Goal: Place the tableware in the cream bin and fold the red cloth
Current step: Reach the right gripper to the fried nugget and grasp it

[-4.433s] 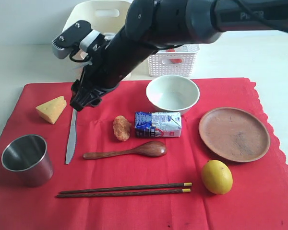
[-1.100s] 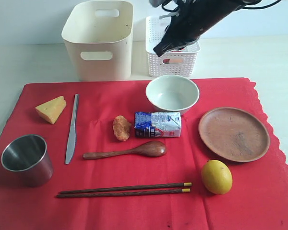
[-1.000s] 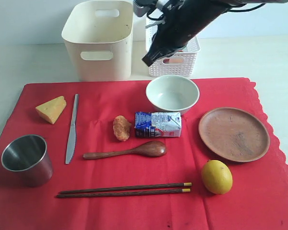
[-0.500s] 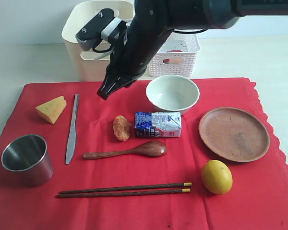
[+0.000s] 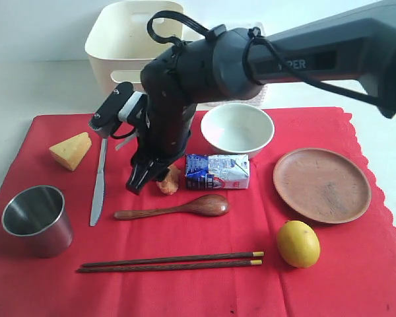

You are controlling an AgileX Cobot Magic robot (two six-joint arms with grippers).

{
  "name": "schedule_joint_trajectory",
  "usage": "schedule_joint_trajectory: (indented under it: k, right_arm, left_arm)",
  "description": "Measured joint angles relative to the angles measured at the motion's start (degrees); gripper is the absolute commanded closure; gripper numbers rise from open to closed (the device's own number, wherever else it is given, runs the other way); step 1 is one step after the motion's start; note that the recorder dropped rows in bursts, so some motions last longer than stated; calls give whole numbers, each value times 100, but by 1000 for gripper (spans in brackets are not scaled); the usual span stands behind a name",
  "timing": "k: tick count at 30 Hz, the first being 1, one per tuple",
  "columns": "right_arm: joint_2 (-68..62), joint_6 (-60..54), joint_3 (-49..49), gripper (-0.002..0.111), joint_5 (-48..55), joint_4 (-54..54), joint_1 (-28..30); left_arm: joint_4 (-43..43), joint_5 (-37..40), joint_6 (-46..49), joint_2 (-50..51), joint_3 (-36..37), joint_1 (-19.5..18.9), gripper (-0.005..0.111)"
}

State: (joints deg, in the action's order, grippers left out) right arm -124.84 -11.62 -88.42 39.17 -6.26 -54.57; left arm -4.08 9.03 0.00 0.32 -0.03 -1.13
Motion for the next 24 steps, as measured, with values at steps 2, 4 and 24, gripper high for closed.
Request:
schedule_joint_trajectory:
  k: [2,4,24]
  right_arm:
    - [-25,189,0,35,12,-201,0]
    - [-25,285,0,35,12,-305,0]
    - [-296,367,0,92,12,-214,0]
  left_arm:
    - [0,0,0,0,0,0,107]
    - [0,0,0,0,0,0,107]
    - [0,0,0,0,0,0,107]
